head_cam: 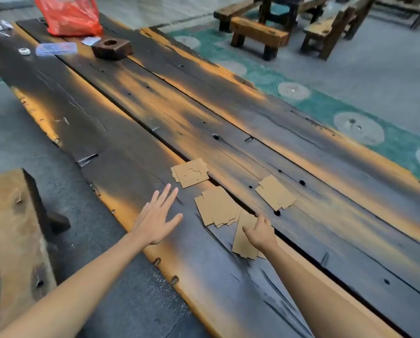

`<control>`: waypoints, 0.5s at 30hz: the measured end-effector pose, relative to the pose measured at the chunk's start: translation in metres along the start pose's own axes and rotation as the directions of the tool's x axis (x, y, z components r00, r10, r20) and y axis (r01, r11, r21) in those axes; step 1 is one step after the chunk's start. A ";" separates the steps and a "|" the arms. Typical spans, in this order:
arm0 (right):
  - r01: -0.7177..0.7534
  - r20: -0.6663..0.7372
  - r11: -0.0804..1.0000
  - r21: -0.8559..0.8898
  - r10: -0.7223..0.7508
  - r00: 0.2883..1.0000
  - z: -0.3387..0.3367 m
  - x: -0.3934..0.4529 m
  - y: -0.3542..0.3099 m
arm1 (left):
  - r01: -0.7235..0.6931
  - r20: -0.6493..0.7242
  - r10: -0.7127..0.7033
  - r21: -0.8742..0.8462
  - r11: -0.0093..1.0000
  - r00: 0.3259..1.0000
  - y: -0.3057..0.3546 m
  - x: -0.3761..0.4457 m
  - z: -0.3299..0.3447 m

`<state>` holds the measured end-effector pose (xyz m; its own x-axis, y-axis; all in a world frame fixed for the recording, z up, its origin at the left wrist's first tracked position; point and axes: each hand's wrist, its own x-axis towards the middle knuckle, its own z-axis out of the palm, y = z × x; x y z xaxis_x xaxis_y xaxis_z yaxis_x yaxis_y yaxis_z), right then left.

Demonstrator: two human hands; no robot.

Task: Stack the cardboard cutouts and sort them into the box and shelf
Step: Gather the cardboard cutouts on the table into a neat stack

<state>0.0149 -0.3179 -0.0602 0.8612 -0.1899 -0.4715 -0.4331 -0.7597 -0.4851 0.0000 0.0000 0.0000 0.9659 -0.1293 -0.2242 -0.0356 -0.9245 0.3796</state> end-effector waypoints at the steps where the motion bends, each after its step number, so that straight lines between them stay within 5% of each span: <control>1: -0.045 -0.019 0.999 0.011 0.045 0.999 0.004 0.007 0.002 | -0.009 0.041 0.009 -0.009 1.000 0.999 -0.003 0.009 0.002; 7: -0.336 -0.079 0.937 0.094 0.343 0.936 0.032 0.026 0.013 | -0.017 0.206 0.023 -0.030 0.999 0.978 -0.012 0.055 0.029; 15: -0.450 -0.161 0.893 0.019 0.447 0.880 0.055 0.025 0.006 | -0.024 0.307 0.048 -0.082 0.996 0.950 -0.019 0.076 0.048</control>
<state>0.0193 -0.2928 -0.1154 0.6067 -0.6071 -0.5131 -0.7796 -0.5807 -0.2347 0.0615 -0.0093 -0.0677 0.8374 -0.2777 -0.4708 -0.0376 -0.8886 0.4572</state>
